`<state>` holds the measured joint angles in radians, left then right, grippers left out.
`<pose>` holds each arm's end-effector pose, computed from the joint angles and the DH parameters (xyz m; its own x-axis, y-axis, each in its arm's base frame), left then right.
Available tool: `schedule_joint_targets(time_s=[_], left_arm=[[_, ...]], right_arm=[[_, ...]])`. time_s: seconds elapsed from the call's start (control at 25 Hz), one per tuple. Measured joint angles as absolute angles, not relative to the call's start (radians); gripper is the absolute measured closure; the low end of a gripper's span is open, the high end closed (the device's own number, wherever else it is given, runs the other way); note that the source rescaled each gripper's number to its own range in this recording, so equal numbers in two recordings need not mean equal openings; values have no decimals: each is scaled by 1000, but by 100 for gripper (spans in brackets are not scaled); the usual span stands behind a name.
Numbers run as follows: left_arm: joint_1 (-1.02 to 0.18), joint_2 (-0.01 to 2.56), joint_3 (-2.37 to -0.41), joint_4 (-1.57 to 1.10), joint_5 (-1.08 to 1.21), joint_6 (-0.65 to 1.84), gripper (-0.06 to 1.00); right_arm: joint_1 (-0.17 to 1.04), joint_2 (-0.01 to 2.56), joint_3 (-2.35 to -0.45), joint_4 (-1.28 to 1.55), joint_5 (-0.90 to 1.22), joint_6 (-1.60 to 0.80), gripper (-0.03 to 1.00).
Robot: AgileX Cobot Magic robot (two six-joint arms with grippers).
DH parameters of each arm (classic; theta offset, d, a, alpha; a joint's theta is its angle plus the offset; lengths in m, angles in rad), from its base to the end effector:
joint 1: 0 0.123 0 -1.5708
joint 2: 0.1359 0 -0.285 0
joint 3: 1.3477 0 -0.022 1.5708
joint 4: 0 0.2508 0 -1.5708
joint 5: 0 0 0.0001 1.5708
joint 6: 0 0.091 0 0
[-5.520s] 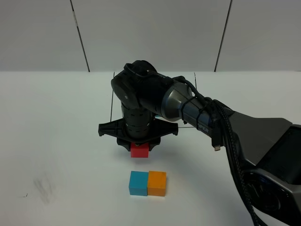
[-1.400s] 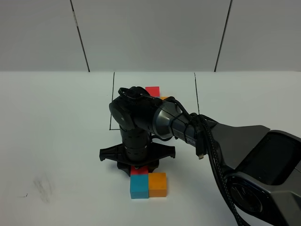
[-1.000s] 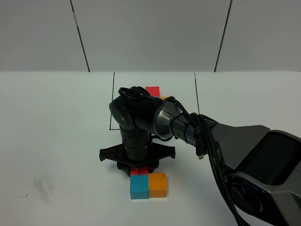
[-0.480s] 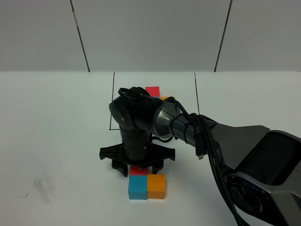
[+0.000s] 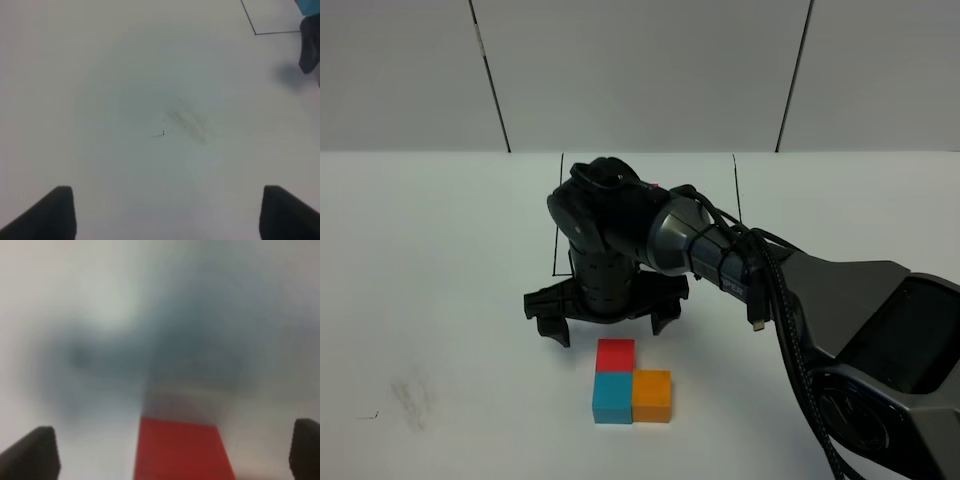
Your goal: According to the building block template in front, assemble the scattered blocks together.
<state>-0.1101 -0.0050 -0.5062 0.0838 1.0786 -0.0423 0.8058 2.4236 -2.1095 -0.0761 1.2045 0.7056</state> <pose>-0.0064 0.0075 0.2778 -0.4580 0.0480 -0.8877 0.0433 0.9986 0.0316 0.3509 0.3562 0.1548 -0.9811 -0.1182 -0.1530 -0.1247 0.9916 0.0331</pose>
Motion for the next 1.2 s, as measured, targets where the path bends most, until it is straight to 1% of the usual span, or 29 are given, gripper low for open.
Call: schedule_joint_targets(time_s=[0.24,0.32,0.36,0.44,0.6,0.72,0.8,0.84,0.96,1.08,1.2], left_arm=[[-110,-5,-506,84,1079,-42,10],[-110,-5,-506,84,1079,-42,10],[-110,-5,-506,84,1079,-43,10],[-110,-5,-506,84,1079,-44,10],[-110,-5,-506,84,1079,-44,10],[-110,-5,-506,84,1079,-44,10],[-110,-5,-506,84,1079,-44,10],[-110,-5,-506,84,1079,-43,10],[-110,-5,-506,84,1079,-43,10],[-110,-5,-506,84,1079,-43,10],[-110,-5,-506,84,1079,-43,10]], right_arm=[[806,2352,-2258,-62,1209,633,-2],[806,2304,-2285,-80,1209,615,-1],[806,2272,-2289,-106,1209,604,1],[801,2205,-2290,-181,1211,575,10],[779,2086,-2285,-385,1213,474,41],[742,1995,-2283,-542,1213,331,65],[708,1939,-2283,-596,1213,222,74],[685,1908,-2283,-610,1213,164,77],[607,1813,-2283,-604,1214,26,80],[521,1709,-2280,-565,1214,-84,81],[433,1574,-2204,-535,1214,-149,81]])
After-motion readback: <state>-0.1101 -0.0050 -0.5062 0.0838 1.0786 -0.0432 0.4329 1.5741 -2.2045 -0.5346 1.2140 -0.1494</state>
